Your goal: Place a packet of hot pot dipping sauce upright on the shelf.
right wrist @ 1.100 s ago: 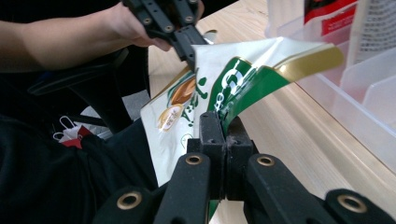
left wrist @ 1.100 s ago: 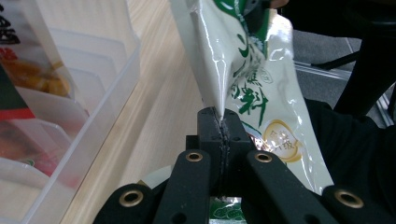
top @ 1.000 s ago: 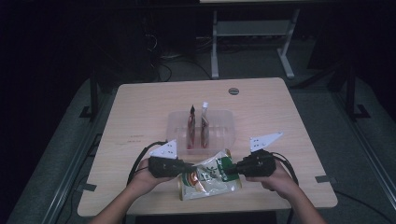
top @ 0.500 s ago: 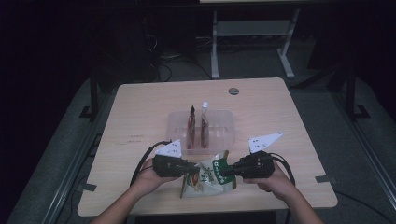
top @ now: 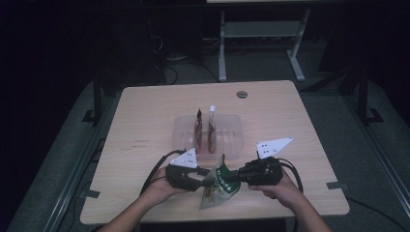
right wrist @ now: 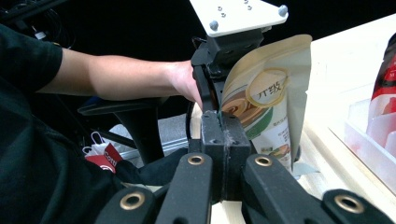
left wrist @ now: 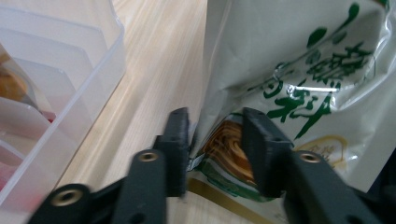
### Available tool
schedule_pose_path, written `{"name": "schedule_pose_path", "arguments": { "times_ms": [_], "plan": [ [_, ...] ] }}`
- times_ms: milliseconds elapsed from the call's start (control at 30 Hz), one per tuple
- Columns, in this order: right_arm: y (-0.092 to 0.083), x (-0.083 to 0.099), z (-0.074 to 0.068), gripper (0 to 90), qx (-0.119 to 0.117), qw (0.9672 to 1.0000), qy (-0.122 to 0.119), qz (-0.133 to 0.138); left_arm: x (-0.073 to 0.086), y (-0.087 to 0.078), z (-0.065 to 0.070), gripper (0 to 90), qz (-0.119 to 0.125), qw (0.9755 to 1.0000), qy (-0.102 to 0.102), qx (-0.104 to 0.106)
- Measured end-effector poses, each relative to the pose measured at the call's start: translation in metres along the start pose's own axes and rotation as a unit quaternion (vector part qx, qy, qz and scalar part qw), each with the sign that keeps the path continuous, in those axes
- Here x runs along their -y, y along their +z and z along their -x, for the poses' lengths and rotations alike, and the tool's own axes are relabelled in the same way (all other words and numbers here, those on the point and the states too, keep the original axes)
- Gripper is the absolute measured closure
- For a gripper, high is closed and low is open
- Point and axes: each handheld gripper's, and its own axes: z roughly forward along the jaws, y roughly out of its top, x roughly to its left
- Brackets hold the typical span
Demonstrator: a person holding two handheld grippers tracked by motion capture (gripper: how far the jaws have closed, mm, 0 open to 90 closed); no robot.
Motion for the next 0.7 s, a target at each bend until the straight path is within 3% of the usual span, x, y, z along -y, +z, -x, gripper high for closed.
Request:
{"name": "schedule_pose_path", "arguments": {
  "times_ms": [167,233,533,700],
  "plan": [
    [-0.007,0.001,0.002,90.0,0.016,0.9998,0.004,0.01,0.002,-0.017,-0.004,41.0,0.022,0.9995,-0.02,0.003],
    [-0.01,0.0,0.001,90.0,0.012,0.9997,0.007,0.022,0.004,-0.024,-0.004,37.5,0.023,0.9995,-0.023,0.0],
    [-0.02,-0.003,-0.002,90.0,0.033,0.999,0.004,0.029,0.01,-0.045,-0.002,32.0,0.021,0.9991,-0.034,-0.015],
    [-0.032,-0.006,-0.002,90.0,0.05,0.9976,0.006,0.046,0.021,-0.059,0.0,30.6,0.022,0.9984,-0.046,-0.026]
  ]
}}
